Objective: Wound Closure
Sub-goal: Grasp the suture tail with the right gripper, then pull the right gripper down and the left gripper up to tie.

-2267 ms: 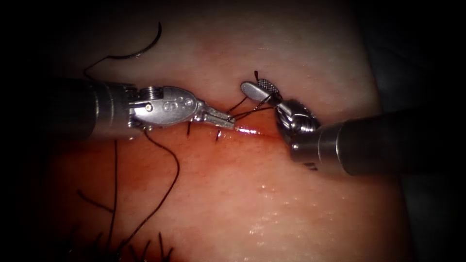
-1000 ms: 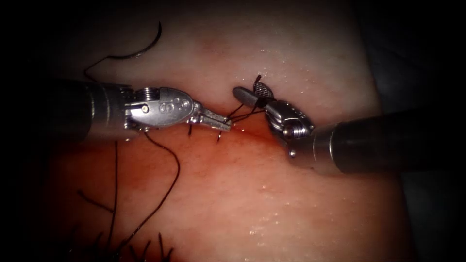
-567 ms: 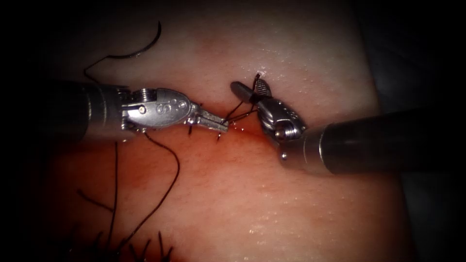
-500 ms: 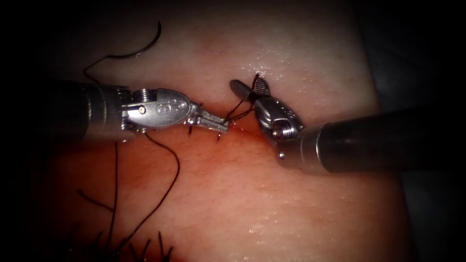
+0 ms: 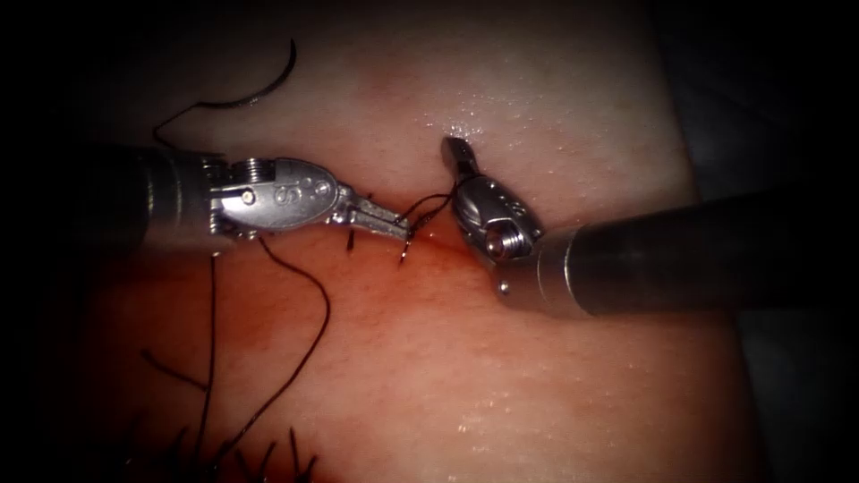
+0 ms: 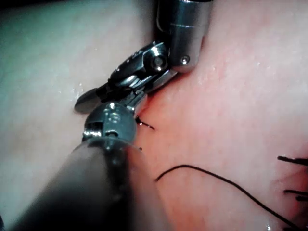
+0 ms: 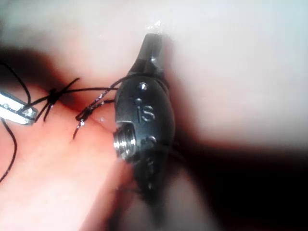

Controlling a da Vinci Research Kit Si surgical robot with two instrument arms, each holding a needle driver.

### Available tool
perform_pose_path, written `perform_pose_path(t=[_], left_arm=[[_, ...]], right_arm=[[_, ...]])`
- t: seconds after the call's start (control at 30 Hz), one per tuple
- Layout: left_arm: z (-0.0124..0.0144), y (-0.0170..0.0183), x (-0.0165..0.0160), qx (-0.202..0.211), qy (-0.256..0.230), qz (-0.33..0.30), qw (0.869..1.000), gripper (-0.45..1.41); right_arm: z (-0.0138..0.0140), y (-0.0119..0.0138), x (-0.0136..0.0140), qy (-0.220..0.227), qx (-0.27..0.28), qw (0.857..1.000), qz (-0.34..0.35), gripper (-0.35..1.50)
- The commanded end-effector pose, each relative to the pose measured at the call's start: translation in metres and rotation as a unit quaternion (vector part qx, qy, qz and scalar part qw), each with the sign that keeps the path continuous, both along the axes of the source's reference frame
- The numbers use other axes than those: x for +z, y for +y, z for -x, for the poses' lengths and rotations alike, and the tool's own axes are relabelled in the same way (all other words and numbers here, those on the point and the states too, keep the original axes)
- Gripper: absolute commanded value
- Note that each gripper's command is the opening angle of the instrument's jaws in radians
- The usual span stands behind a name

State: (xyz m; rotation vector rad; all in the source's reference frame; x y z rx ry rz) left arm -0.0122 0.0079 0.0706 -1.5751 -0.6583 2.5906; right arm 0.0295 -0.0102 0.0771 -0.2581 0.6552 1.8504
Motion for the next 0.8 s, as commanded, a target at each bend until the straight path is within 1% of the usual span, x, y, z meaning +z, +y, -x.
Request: perform_pose_path(t=[0.03,0.2,0.23,0.3,0.33,0.37,0.47,0.53,0.6,0.7,0.73,0.8], left_arm=[[0.0003,0.0004,0.0007,-0.004,0.004,-0.003,1.000,-0.45],[-0.0007,0.0019,0.0019,-0.018,0.022,-0.015,0.999,-0.45],[-0.0011,0.0024,0.0027,-0.025,0.030,-0.023,0.999,-0.45],[-0.0014,0.0028,0.0035,-0.029,0.034,-0.030,0.999,-0.45],[-0.0016,0.0030,0.0040,-0.034,0.038,-0.037,0.998,-0.45],[-0.0018,0.0034,0.0048,-0.038,0.044,-0.046,0.997,-0.45],[-0.0021,0.0041,0.0061,-0.045,0.058,-0.072,0.995,-0.45],[-0.0024,0.0051,0.0074,-0.052,0.070,-0.082,0.993,-0.45],[-0.0027,0.0066,0.0095,-0.063,0.088,-0.103,0.989,-0.45],[-0.0029,0.0080,0.0115,-0.074,0.102,-0.109,0.986,-0.45],[-0.0029,0.0089,0.0124,-0.079,0.106,-0.112,0.985,-0.45],[-0.0027,0.0100,0.0133,-0.085,0.110,-0.117,0.983,-0.45]], right_arm=[[-0.0009,-0.0004,-0.0007,0.000,-0.006,1.000,0.010,-0.35],[-0.0012,-0.0004,-0.0035,-0.012,-0.026,0.998,0.048,-0.35],[-0.0013,-0.0006,-0.0049,-0.003,-0.038,0.997,0.071,-0.35],[-0.0014,-0.0007,-0.0062,-0.005,-0.049,0.994,0.093,-0.35],[-0.0014,-0.0008,-0.0067,-0.008,-0.056,0.993,0.103,-0.35],[-0.0016,-0.0008,-0.0080,-0.011,-0.069,0.990,0.125,-0.35],[-0.0017,-0.0010,-0.0093,-0.029,-0.086,0.983,0.159,-0.35],[-0.0017,-0.0011,-0.0099,-0.026,-0.092,0.981,0.167,-0.35],[-0.0019,-0.0016,-0.0104,-0.026,-0.103,0.978,0.179,-0.35],[-0.0021,-0.0022,-0.0107,-0.023,-0.114,0.976,0.183,-0.35],[-0.0024,-0.0028,-0.0108,-0.020,-0.125,0.974,0.188,-0.35],[-0.0028,-0.0036,-0.0108,-0.021,-0.132,0.972,0.193,-0.35]])
